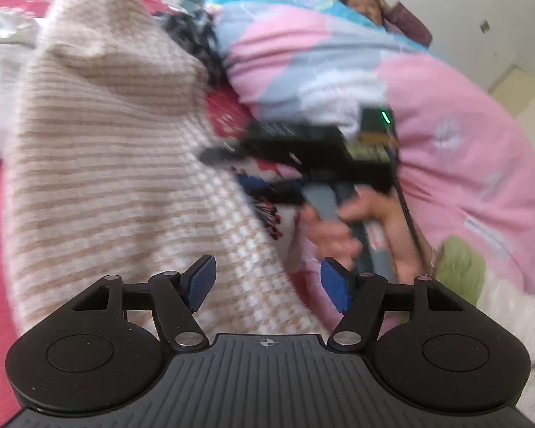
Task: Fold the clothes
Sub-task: 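Lift the side edge with both grippers and fold it toward the placket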
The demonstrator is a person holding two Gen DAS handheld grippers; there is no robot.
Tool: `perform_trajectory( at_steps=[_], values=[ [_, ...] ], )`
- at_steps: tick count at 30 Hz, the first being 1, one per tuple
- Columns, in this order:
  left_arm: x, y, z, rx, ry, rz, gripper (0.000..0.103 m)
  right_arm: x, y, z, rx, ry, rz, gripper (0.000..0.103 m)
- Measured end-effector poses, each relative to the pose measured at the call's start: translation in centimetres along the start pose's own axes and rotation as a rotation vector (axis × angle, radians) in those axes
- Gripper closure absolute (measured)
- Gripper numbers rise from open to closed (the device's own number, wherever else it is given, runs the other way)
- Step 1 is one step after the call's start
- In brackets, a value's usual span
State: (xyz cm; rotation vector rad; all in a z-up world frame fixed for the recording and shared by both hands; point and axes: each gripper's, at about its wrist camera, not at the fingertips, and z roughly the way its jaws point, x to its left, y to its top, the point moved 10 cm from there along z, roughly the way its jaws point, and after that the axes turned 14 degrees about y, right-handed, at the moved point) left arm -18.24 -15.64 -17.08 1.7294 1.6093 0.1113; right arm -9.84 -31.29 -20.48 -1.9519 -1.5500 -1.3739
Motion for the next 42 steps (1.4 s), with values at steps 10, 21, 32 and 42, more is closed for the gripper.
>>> perform_trajectory(
  at_steps=[10,21,32,42],
  values=[
    [10.5,-4.7,-8.2,-0.011,0.346,-0.210,0.037,1.6,-5.7,-2.2,0.054,0.001,-0.017,0.054],
    [11.8,-9.7,-5.4,0.091,0.154,-0.430,0.037,1.8,-9.8,-4.3,0.075,-0.098,0.001,0.078],
    [11.9,-8.9,-4.5,0.049,0.134,-0.433,0.060,2.3,-12.4,-5.3,0.095,-0.136,-0.015,0.085],
    [11.0,-7.8,-4.8,0.014,0.288,-0.238,0.046,2.7,-13.0,-6.8,0.033,-0.275,-0.231,0.064]
  ],
)
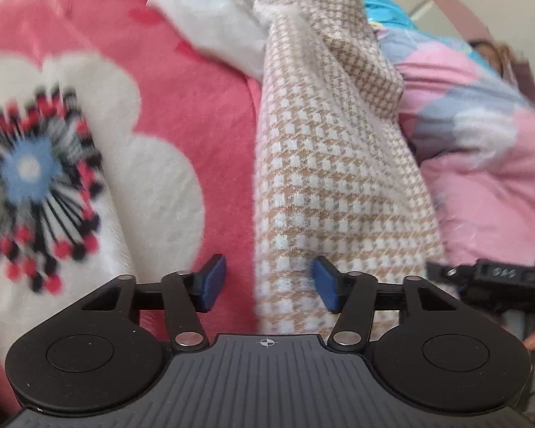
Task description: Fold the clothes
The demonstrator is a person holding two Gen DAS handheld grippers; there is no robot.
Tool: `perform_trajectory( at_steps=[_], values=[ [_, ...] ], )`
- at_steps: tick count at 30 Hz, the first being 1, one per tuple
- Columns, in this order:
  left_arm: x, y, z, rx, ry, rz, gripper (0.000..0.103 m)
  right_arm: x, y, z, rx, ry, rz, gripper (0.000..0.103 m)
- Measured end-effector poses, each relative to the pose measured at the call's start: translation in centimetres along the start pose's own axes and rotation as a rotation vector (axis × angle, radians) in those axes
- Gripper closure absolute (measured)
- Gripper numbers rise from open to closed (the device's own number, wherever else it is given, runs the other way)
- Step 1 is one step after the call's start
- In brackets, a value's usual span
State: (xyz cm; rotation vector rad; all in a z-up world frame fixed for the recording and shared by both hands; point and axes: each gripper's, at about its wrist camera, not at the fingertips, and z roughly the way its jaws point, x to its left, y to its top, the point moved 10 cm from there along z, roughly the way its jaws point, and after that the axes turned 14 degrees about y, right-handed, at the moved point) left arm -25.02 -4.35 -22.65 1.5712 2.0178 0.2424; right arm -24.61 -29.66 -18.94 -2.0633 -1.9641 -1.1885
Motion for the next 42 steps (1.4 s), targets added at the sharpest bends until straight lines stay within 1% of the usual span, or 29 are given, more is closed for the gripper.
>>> perform_trajectory(
  at_steps=[2,5,6,8,10,11,13,15,16,17,18,20,21,22,24,25,26,28,30,31,32,33,35,37,38,40,42],
  values=[
    [0.1,0.0,-1.6,-0.058,0.063,0.091,0.047,0.5,0.2,-1.1,-0.034,-0.049,-0.054,0.062],
    [0.1,0.6,-4.1,-0.155,0.132,0.180,0.047,1.9,0.9,-3.2,-0.110,-0.136,-0.151,0.061],
    [0.0,1.0,-4.8,-0.186,0.149,0.196,0.047,2.6,1.2,-3.6,-0.139,-0.154,-0.193,0.061],
    [-0.7,2.0,-5.9,-0.244,0.193,0.225,0.044,4.2,1.6,-3.9,-0.171,-0.160,-0.281,0.061],
    [-2.3,2.8,-6.1,-0.279,0.217,0.269,0.042,5.5,1.4,-3.4,-0.164,-0.148,-0.358,0.064],
    [-3.5,3.0,-5.9,-0.284,0.205,0.295,0.041,5.8,1.0,-2.9,-0.149,-0.144,-0.390,0.064],
    [-5.8,2.6,-5.5,-0.282,0.157,0.356,0.041,5.3,-0.2,-1.7,-0.095,-0.172,-0.424,0.065],
    [-7.5,0.9,-4.3,-0.242,0.115,0.452,0.041,3.3,-1.5,-0.5,-0.038,-0.227,-0.403,0.065],
    [-8.4,0.1,-3.7,-0.221,0.095,0.499,0.041,2.6,-1.8,-0.4,-0.037,-0.224,-0.377,0.065],
    [-8.3,-1.3,-2.4,-0.172,0.115,0.546,0.041,2.2,-1.8,-0.4,-0.044,-0.213,-0.350,0.065],
    [-7.9,-2.4,-1.2,-0.133,0.141,0.565,0.040,2.2,-1.7,-0.5,-0.048,-0.213,-0.345,0.065],
    [-7.0,-3.2,-0.7,-0.173,0.129,0.537,0.040,3.1,-1.2,-1.0,-0.049,-0.235,-0.393,0.065],
    [-6.9,-3.1,-0.8,-0.173,0.125,0.548,0.040,3.6,-0.9,-1.3,-0.053,-0.244,-0.420,0.067],
    [-6.8,-2.8,-0.9,-0.158,0.122,0.542,0.040,4.0,-0.5,-1.6,-0.063,-0.246,-0.441,0.074],
    [-6.6,-2.3,-1.1,-0.128,0.114,0.515,0.040,5.2,0.2,-2.6,-0.090,-0.246,-0.482,0.078],
    [-6.4,-1.9,-1.5,-0.114,0.112,0.492,0.041,5.8,0.6,-3.0,-0.108,-0.238,-0.504,0.086],
    [-6.4,-1.5,-1.7,-0.112,0.119,0.479,0.041,6.0,0.8,-2.8,-0.110,-0.232,-0.518,0.088],
    [-6.2,-0.3,-2.9,-0.151,0.140,0.450,0.042,5.9,0.6,-1.8,-0.092,-0.224,-0.535,0.094],
    [-6.4,0.5,-3.8,-0.168,0.106,0.394,0.042,4.3,-0.3,-0.1,-0.021,-0.252,-0.515,0.096],
    [-6.9,0.9,-4.0,-0.165,0.068,0.367,0.042,3.2,-0.8,0.7,0.015,-0.270,-0.489,0.096],
    [-7.6,1.3,-4.2,-0.169,0.035,0.352,0.042,2.5,-1.0,1.0,0.033,-0.282,-0.463,0.096],
    [-8.4,1.6,-4.0,-0.181,0.013,0.358,0.042,2.5,-0.7,0.8,0.029,-0.286,-0.448,0.096],
    [-9.7,1.6,-2.9,-0.197,-0.003,0.410,0.041,3.1,0.5,0.1,0.009,-0.289,-0.432,0.098],
    [-10.0,0.4,-0.2,-0.120,0.000,0.460,0.041,4.0,2.0,-0.8,-0.026,-0.282,-0.436,0.098],
    [-9.4,-0.4,1.3,-0.085,0.018,0.481,0.039,4.4,3.0,-1.1,-0.048,-0.270,-0.431,0.098],
    [-8.7,-0.9,1.3,-0.115,-0.021,0.473,0.039,5.0,5.4,-1.1,-0.088,-0.232,-0.406,0.095],
    [-8.1,-0.9,1.2,-0.100,-0.052,0.460,0.039,5.2,7.8,0.2,-0.106,-0.199,-0.385,0.095]
  ],
)
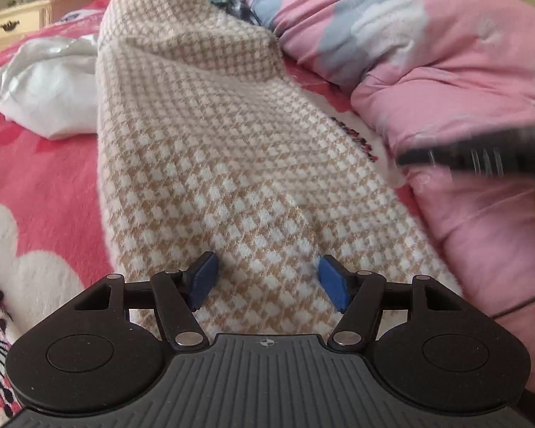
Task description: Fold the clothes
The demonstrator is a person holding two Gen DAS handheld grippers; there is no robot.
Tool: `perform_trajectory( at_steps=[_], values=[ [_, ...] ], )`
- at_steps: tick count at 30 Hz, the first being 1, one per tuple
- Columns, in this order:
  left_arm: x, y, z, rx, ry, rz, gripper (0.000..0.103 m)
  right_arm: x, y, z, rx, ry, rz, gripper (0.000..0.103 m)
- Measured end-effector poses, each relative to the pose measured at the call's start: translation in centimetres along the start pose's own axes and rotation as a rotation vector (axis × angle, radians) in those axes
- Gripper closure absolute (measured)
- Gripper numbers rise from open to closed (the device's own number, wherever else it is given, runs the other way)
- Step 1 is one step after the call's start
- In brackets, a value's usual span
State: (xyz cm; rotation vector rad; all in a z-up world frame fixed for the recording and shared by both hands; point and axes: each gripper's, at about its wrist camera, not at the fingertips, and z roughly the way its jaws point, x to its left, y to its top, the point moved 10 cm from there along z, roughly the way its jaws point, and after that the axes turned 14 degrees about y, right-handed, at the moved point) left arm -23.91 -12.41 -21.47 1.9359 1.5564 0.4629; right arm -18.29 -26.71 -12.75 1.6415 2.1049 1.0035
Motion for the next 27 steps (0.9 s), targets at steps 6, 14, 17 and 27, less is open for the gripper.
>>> perform_trajectory(
  at_steps=[6,14,17,27],
  values=[
    [0.5,-0.6,-0.3,-0.050,-0.053,-0.021,0.039,-2.4,4.4,8.2,-0.004,0.005,0.023,0.076],
    [0.6,0.0,-0.7,-0.067,-0.087,-0.013,0.038,-4.3,5.3,11.8,-0.005,0.008,0.091,0.096],
    [0.6,0.0,-0.9,-0.066,-0.100,-0.019,0.038,-4.2,5.6,9.7,-0.083,-0.014,0.069,0.096],
    [0.6,0.2,-1.1,-0.055,-0.137,-0.034,0.037,-5.3,3.0,12.0,-0.055,-0.185,-0.055,0.095]
  ],
)
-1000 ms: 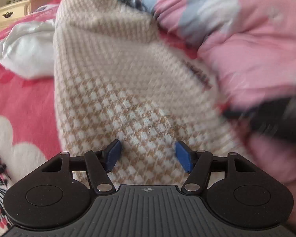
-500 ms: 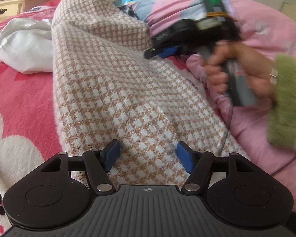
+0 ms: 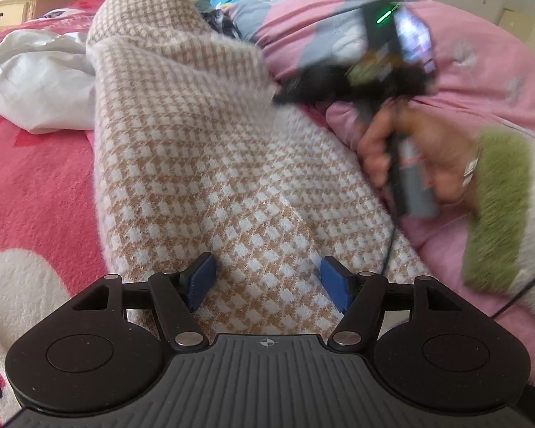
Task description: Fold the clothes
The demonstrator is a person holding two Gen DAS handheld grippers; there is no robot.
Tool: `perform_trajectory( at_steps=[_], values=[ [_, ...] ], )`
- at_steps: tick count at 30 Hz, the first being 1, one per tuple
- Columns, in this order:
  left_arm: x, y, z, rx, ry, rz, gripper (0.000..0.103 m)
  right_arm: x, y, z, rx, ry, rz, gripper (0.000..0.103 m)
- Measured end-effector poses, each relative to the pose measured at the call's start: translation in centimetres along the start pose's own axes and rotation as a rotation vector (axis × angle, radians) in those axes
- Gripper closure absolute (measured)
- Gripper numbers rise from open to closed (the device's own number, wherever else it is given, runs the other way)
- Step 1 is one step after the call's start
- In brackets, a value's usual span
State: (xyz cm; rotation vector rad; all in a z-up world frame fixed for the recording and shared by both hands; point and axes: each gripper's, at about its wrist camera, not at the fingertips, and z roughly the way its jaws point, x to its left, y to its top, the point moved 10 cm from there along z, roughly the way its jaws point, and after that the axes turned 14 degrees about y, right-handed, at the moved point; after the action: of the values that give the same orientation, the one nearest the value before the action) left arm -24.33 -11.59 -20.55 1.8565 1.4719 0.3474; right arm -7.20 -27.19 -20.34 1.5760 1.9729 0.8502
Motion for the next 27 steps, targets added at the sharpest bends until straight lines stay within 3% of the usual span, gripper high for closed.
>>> perform_trajectory(
  at_steps=[4,9,12,15,17,21,25,27],
  values=[
    [0.9,1.1,-1.0,0.002,-0.007,-0.055,0.040,-0.5,1.3,-2.4,-0.044,-0.006,0.031,0.089],
    [2.7,4.4,-4.3,-0.156,0.053,-0.063,0.039,-1.1,4.4,-5.2,-0.123,0.026,-0.022,0.089],
    [3.0,5.8,-4.3,-0.183,0.047,-0.093,0.039,-0.6,7.2,-4.5,-0.157,0.082,-0.046,0.089],
    [2.9,7.3,-1.4,-0.145,0.042,-0.081,0.039,0.3,9.2,-2.1,-0.165,0.112,-0.074,0.089],
    [2.2,8.0,-0.2,-0.148,0.011,-0.047,0.039,-0.2,9.4,0.4,-0.137,0.116,-0.036,0.089],
    [2.3,6.1,4.0,-0.120,0.047,0.015,0.039,-1.0,6.6,7.0,0.013,0.096,-0.019,0.089],
    [1.7,4.0,3.9,-0.194,0.084,0.180,0.038,0.8,5.4,8.3,0.037,0.019,-0.205,0.088],
    [2.0,4.1,3.9,-0.190,0.057,0.140,0.036,0.5,5.9,7.9,0.052,0.028,-0.174,0.089]
  ],
)
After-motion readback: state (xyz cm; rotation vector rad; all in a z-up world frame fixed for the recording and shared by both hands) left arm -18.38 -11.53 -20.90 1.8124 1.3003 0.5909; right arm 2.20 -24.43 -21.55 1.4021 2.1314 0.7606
